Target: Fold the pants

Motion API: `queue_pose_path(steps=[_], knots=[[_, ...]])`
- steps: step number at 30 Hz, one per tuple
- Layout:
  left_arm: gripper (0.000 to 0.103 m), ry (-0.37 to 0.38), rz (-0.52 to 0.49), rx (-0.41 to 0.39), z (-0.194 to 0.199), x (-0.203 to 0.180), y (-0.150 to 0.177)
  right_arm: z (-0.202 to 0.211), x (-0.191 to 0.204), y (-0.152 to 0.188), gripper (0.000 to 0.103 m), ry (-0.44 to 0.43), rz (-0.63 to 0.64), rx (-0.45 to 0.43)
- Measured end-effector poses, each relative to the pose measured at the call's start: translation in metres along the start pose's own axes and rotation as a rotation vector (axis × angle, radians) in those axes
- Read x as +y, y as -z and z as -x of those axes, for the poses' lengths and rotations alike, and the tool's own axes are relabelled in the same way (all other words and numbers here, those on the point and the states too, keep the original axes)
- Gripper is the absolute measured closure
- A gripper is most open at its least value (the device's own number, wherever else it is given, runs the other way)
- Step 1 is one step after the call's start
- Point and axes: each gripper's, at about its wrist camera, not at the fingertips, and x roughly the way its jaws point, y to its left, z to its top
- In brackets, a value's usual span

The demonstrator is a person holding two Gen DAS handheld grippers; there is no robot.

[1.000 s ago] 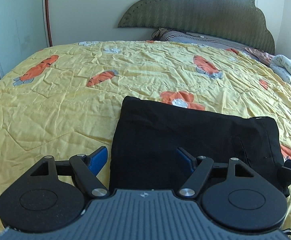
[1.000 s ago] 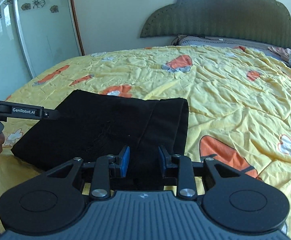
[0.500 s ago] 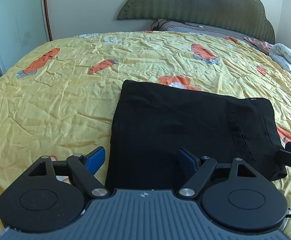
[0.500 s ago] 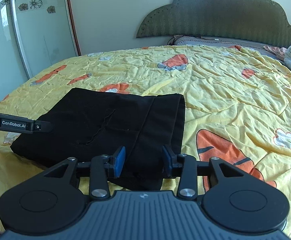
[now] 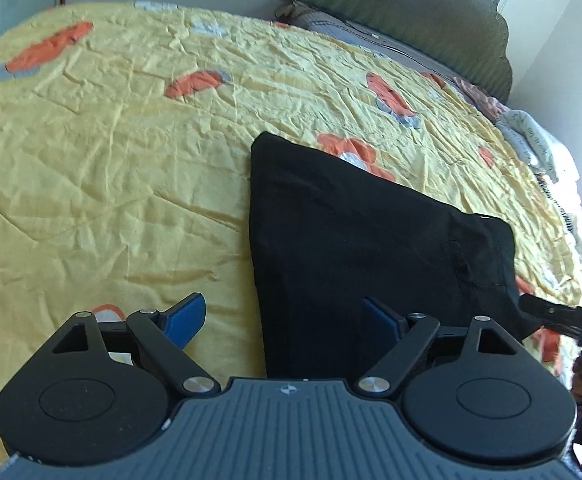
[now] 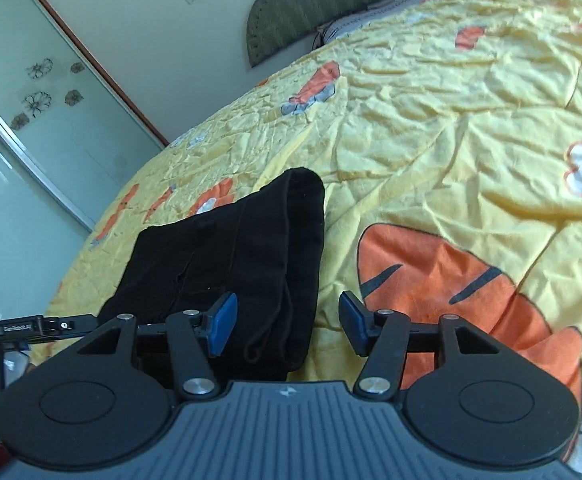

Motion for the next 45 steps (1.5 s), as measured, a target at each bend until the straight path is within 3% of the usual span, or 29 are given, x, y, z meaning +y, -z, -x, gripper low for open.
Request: queue_pose_path(steps=[5, 10, 12, 13, 15, 16, 18, 25, 29, 32, 37, 39, 42, 43, 44, 45], knots=[[0.018, 0.218, 0.075, 0.09, -0.024, 0.02, -0.013, -0.024, -0.012, -0.009, 0.047, -0.18, -0.062, 0.097], [0.018, 0.31, 0.106, 0.08, -0.039, 0.025, -0.02, -0.047, -0.018, -0.023, 0.046, -0.298, -0.114, 0.144], [0.024, 0.336, 0.126, 0.067, -0.043, 0.028, -0.022, -0.055, -0.017, -0.028, 0.046, -0.316, -0.124, 0.145], [0.033, 0.336, 0.138, 0.064, -0.045, 0.03, -0.024, -0.059, -0.015, -0.03, 0.047, -0.32, -0.125, 0.143], [0.071, 0.321, 0.152, 0.07, -0.049, 0.033, -0.026, -0.066, -0.015, -0.033, 0.06, -0.3, -0.132, 0.139], [0.081, 0.307, 0.152, 0.075, -0.05, 0.033, -0.026, -0.07, -0.013, -0.033, 0.071, -0.284, -0.132, 0.143], [0.087, 0.302, 0.132, 0.049, -0.045, 0.032, -0.025, -0.071, -0.007, -0.031, 0.074, -0.264, -0.105, 0.13], [0.087, 0.269, 0.051, -0.1, -0.012, 0.021, -0.028, -0.057, 0.034, -0.049, 0.076, -0.265, 0.007, 0.068], [0.087, 0.204, -0.011, -0.206, 0.017, 0.021, -0.047, -0.066, 0.068, -0.074, 0.076, -0.304, 0.102, 0.041], [0.087, 0.14, -0.035, -0.244, 0.028, 0.032, -0.07, -0.09, 0.086, -0.095, 0.076, -0.322, 0.137, 0.023], [0.087, 0.057, -0.024, -0.215, 0.007, 0.056, -0.099, -0.157, 0.094, -0.114, 0.076, -0.298, 0.11, 0.064], [0.087, 0.028, 0.005, -0.153, -0.017, 0.069, -0.103, -0.182, 0.09, -0.11, 0.076, -0.25, 0.105, 0.107], [0.087, -0.01, 0.023, -0.101, -0.041, 0.081, -0.097, -0.204, 0.081, -0.1, 0.065, -0.141, 0.098, 0.147], [0.085, -0.003, 0.032, -0.103, -0.04, 0.082, -0.095, -0.203, 0.076, -0.099, 0.062, -0.149, 0.076, 0.146], [0.063, -0.006, 0.048, -0.106, -0.038, 0.084, -0.093, -0.198, 0.074, -0.099, 0.057, -0.152, 0.056, 0.14], [0.059, -0.015, 0.063, -0.12, -0.033, 0.085, -0.091, -0.19, 0.073, -0.098, 0.056, -0.133, 0.052, 0.127]])
